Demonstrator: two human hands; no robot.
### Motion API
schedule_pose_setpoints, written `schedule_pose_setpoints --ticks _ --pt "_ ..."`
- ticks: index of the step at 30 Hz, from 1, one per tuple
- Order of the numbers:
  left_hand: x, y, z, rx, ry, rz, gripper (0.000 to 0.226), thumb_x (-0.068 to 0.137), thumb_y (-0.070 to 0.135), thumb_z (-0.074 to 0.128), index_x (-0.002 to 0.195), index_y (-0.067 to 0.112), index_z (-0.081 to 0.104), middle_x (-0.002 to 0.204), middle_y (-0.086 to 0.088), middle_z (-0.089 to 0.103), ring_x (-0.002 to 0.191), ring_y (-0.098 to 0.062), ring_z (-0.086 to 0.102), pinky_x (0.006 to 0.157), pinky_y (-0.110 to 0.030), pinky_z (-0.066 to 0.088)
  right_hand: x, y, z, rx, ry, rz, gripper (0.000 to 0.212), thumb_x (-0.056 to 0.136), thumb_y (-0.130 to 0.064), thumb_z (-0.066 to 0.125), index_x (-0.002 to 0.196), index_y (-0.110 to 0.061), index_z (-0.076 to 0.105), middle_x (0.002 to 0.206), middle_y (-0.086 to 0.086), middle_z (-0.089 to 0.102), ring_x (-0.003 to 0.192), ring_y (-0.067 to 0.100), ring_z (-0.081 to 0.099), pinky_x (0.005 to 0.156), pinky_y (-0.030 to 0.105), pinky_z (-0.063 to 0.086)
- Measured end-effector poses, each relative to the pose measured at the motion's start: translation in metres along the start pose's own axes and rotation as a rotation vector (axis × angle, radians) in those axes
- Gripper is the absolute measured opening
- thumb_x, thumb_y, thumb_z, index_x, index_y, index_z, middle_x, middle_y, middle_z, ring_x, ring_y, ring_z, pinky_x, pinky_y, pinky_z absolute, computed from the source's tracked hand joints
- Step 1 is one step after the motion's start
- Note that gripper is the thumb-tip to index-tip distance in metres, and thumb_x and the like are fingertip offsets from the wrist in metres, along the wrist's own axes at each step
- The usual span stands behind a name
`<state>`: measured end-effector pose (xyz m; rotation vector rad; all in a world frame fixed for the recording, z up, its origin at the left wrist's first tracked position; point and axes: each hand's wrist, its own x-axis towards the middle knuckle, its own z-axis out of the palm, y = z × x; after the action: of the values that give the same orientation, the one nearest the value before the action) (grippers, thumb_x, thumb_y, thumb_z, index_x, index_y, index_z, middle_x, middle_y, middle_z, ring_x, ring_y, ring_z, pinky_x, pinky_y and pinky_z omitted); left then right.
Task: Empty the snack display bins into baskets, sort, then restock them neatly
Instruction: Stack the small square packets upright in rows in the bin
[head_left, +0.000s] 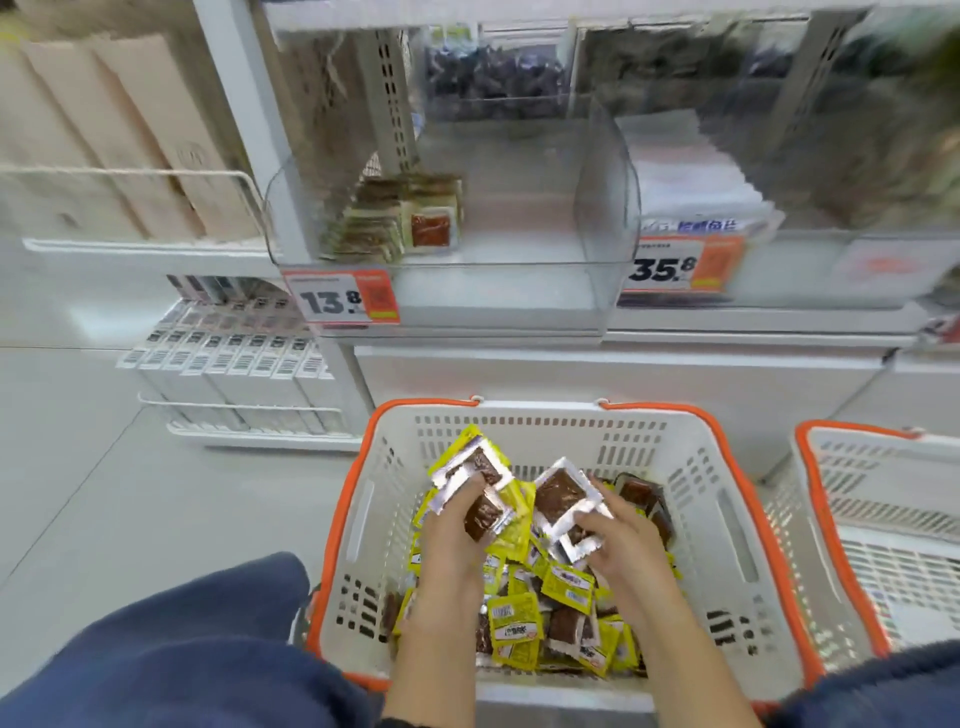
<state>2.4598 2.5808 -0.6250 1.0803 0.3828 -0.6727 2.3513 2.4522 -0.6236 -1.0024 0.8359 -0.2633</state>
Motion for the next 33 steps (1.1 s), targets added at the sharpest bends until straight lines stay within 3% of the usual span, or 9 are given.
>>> schedule_pose_setpoints --ticks 5,8,13,15,20,25,28,31,33 --pt "-0.016 -0.003 -0.004 0.028 -0.069 -0.093 0.03 0.085 0.021 0.07 0.112 0.007 0.071 0.108 -0.015 0.071 0.108 -0.028 0.063 0.097 -0.044 0.05 -0.018 -0.003 -0.007 -0.151 0.007 -0.078 0.032 0.081 -0.005 0.069 0.109 -0.02 0.068 0.104 0.01 0.066 0.084 0.025 0.057 0.063 0.029 0.046" --pt "-0.027 -0.008 -0.003 0.136 -0.151 -0.087 0.029 0.086 0.017 0.068 0.114 0.008 0.067 0.089 -0.005 0.073 0.088 -0.018 0.065 0.077 -0.031 0.049 -0.026 -0.008 -0.004 -0.199 0.007 -0.141 0.036 0.082 -0.004 0.069 0.1 -0.035 0.064 0.104 -0.009 0.066 0.08 0.018 0.062 0.071 0.031 0.048" --pt "-0.036 -0.007 -0.003 0.183 -0.126 -0.018 0.043 0.085 0.019 0.07 0.126 0.008 0.06 0.088 -0.003 0.073 0.081 -0.013 0.066 0.063 -0.024 0.049 -0.027 -0.003 0.008 0.071 0.016 -0.082 0.037 0.087 0.002 0.063 0.12 -0.013 0.057 0.102 0.009 0.06 0.052 0.014 0.056 0.066 0.031 0.044" --pt "-0.036 -0.007 -0.003 0.223 -0.131 0.01 0.051 0.081 0.023 0.075 0.127 0.009 0.059 0.088 -0.002 0.074 0.081 -0.014 0.067 0.063 -0.025 0.049 -0.028 -0.002 0.013 0.156 -0.039 -0.061 0.036 0.088 -0.001 0.063 0.121 -0.01 0.055 0.109 0.008 0.057 0.069 0.013 0.056 0.061 0.025 0.039" --pt "-0.037 -0.008 0.0 0.333 -0.216 0.026 0.068 0.067 0.039 0.082 0.127 0.016 0.059 0.104 -0.005 0.074 0.097 -0.019 0.068 0.071 -0.03 0.049 -0.027 0.0 0.018 0.179 -0.087 -0.04 0.062 0.079 -0.023 0.077 0.135 -0.012 0.05 0.138 -0.002 0.051 0.133 0.024 0.044 0.101 0.042 0.037" --pt "-0.041 -0.007 0.005 0.274 -0.224 -0.011 0.045 0.078 0.029 0.074 0.118 0.01 0.067 0.093 -0.002 0.074 0.083 -0.013 0.067 0.064 -0.026 0.048 -0.026 0.005 0.01 0.09 0.069 -0.123 0.044 0.086 -0.029 0.07 0.126 -0.015 0.059 0.134 0.006 0.056 0.125 0.021 0.052 0.102 0.049 0.043" --pt "-0.037 -0.007 0.002 0.309 -0.197 0.002 0.064 0.066 0.035 0.082 0.122 0.01 0.063 0.101 -0.004 0.073 0.09 -0.016 0.067 0.066 -0.028 0.048 -0.026 -0.001 0.006 -0.022 0.126 -0.197 0.03 0.091 -0.023 0.063 0.12 -0.015 0.06 0.128 0.013 0.051 0.113 0.02 0.055 0.087 0.04 0.05" --pt "-0.038 -0.003 -0.001 0.397 -0.207 0.055 0.088 0.055 0.047 0.087 0.132 0.018 0.055 0.12 -0.002 0.067 0.104 -0.017 0.065 0.066 -0.027 0.05 -0.027 -0.008 0.002 -0.101 0.139 -0.244 0.045 0.095 -0.015 0.057 0.138 -0.024 0.049 0.134 0.0 0.047 0.129 0.021 0.045 0.102 0.049 0.044" --pt "-0.038 -0.002 -0.002 0.453 -0.226 0.1 0.071 0.064 0.043 0.084 0.127 0.024 0.057 0.121 0.0 0.066 0.106 -0.016 0.064 0.067 -0.027 0.05 -0.029 -0.013 0.002 -0.153 0.139 -0.277 0.045 0.096 -0.01 0.051 0.137 -0.03 0.048 0.136 -0.002 0.05 0.126 0.022 0.048 0.105 0.052 0.042"
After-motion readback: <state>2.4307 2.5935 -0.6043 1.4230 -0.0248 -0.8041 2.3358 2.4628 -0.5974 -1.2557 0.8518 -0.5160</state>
